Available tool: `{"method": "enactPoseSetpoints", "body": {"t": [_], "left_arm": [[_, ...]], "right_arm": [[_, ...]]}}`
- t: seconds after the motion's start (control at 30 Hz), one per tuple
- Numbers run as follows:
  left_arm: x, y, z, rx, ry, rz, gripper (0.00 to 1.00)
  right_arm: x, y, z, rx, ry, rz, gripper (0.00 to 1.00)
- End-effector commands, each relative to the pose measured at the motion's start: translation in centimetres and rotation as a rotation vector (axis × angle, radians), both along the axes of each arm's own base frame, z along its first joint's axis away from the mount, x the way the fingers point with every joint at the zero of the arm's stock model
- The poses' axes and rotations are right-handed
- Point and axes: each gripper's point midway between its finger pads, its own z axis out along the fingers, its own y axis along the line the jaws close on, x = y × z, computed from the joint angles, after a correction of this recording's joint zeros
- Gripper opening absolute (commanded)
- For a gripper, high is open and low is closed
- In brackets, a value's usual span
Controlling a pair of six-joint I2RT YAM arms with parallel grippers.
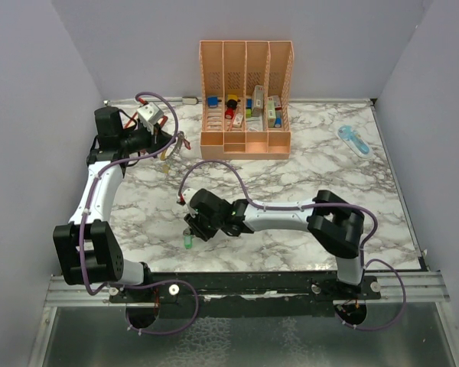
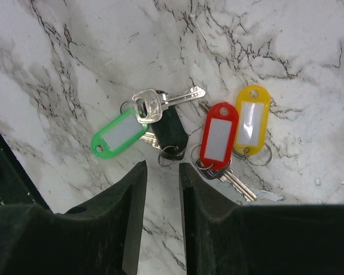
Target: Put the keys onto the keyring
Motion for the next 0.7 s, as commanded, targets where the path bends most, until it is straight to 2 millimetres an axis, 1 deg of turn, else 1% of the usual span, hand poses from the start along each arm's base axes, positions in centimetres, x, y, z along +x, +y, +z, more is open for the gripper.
{"method": "enactPoseSetpoints", "body": {"t": [0.0, 0.27, 0.33, 0.53, 0.6, 0.67], "left_arm": [[-0.5, -0.2, 2.1, -0.017, -0.071, -0.030, 0.00], [-0.6, -0.2, 2.3, -0.020, -0.075, -0.030, 0.00], [-0.5, -0.2, 2.4, -0.020, -0.077, -0.030, 0.00], [-0.5, -0.1, 2.4, -0.019, -0.078, -0.028, 0.00], [-0.5, -0.1, 2.4, -0.020, -0.077, -0.028, 0.00], [-0.5, -0.1, 2.4, -0.020, -0.078, -0.028, 0.00]], "right_arm": [[0.6, 0.2, -0.2, -0.032, -0.040, -0.013, 0.30], [0.7, 0.3, -1.4, -0.058, -0.035, -0.020, 0.31], [-0.2, 0.9, -1.4, -0.060, -0.038, -0.001, 0.31], [-0.5, 1.4, -1.7, -0.067, -0.038, 0.008, 0.31], [-0.5, 1.4, -1.8, -0.071, -0.038, 0.005, 0.28], [-0.4, 1.2, -1.9, -0.079, -0.042, -0.003, 0.22]]}}
